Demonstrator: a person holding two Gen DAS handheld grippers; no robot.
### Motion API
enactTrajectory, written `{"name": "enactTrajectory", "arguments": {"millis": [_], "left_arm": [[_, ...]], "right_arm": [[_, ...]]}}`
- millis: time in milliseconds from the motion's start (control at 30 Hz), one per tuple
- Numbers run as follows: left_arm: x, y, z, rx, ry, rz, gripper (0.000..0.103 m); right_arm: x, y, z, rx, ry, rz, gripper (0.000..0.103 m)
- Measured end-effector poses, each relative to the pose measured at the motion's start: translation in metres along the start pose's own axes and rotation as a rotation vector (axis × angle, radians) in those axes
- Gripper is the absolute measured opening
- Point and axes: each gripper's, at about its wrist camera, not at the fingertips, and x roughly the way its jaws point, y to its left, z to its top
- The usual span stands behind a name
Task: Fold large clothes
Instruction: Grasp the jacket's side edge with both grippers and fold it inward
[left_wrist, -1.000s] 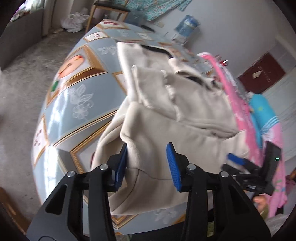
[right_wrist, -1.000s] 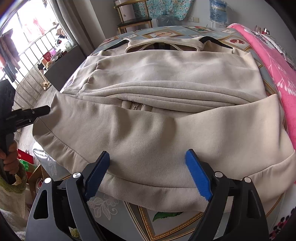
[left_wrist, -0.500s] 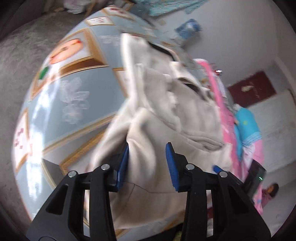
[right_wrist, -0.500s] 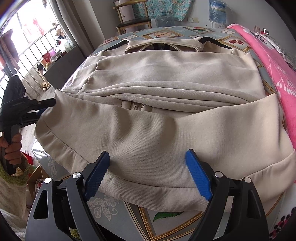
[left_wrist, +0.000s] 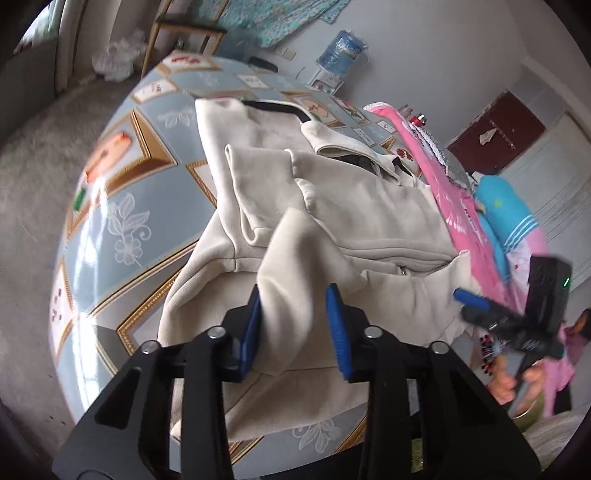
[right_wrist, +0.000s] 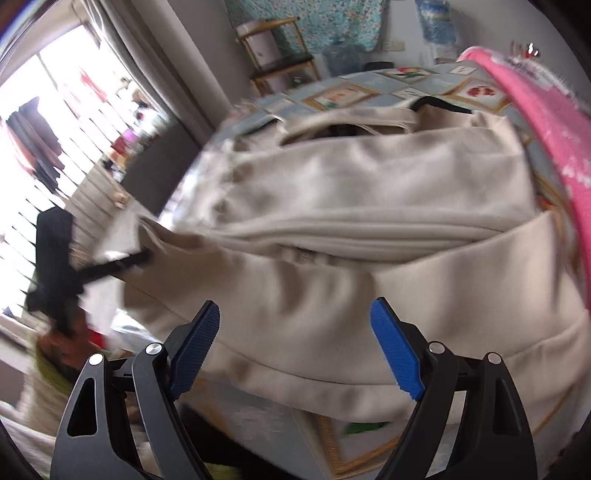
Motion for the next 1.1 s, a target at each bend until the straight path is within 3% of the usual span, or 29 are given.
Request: {"name": "enactTrajectory", "arguments": {"millis": [133, 267, 300, 367, 467, 567, 667, 733, 833, 900, 967, 1100], "left_arm": [[-0.019, -0.016, -0.017, 0.104, -0.041, 0.077, 0.025], [-0.034, -0.037, -0.037, 0.234, -0.065, 0.133, 0.025], [-0.035, -0.041, -0.041, 0.256, -0.063, 0.143, 0.025], [-0.034, -0.049, -0.049, 0.298, -0.055, 0.163, 0.025], [-0.032, -0.056, -0.058, 0.342, -0.038, 0.181, 0.025], [-0.030, -0.062, -0.065, 0.366, -0.030, 0.190, 0.025], [-0.030, -0.064, -0.069, 0.376, -0.021, 0.190, 0.025], [-0.029, -0.065, -0.071, 0.390, -0.015, 0.194, 0.025], [-0.029, -0.071, -0.073, 0.419, -0.020, 0.224, 0.025], [-0.030, -0.075, -0.073, 0.434, -0.028, 0.233, 0.027], [-0.027, -0.078, -0.070, 0.442, -0.032, 0.234, 0.040], [-0.011, -0.083, -0.065, 0.471, -0.033, 0.261, 0.040]], "right_arm": [[0.015, 0.008, 0.019, 0.150, 0.072, 0.303, 0.082], [0.064, 0.007, 0.027, 0.402, 0.231, 0.592, 0.082], [0.087, 0.004, 0.026, 0.514, 0.297, 0.676, 0.082], [0.117, 0.001, 0.020, 0.659, 0.385, 0.729, 0.082], [0.146, -0.004, 0.015, 0.760, 0.451, 0.694, 0.082], [0.149, 0.003, 0.020, 0.725, 0.452, 0.666, 0.075], [0.151, 0.009, 0.020, 0.679, 0.464, 0.605, 0.056], [0.153, 0.007, 0.014, 0.683, 0.469, 0.569, 0.035], [0.155, -0.009, 0.007, 0.718, 0.461, 0.578, 0.011], [0.153, -0.015, 0.003, 0.724, 0.452, 0.594, 0.008], [0.149, -0.016, 0.001, 0.726, 0.445, 0.612, 0.007], [0.144, -0.014, 0.000, 0.717, 0.438, 0.628, 0.007]]}}
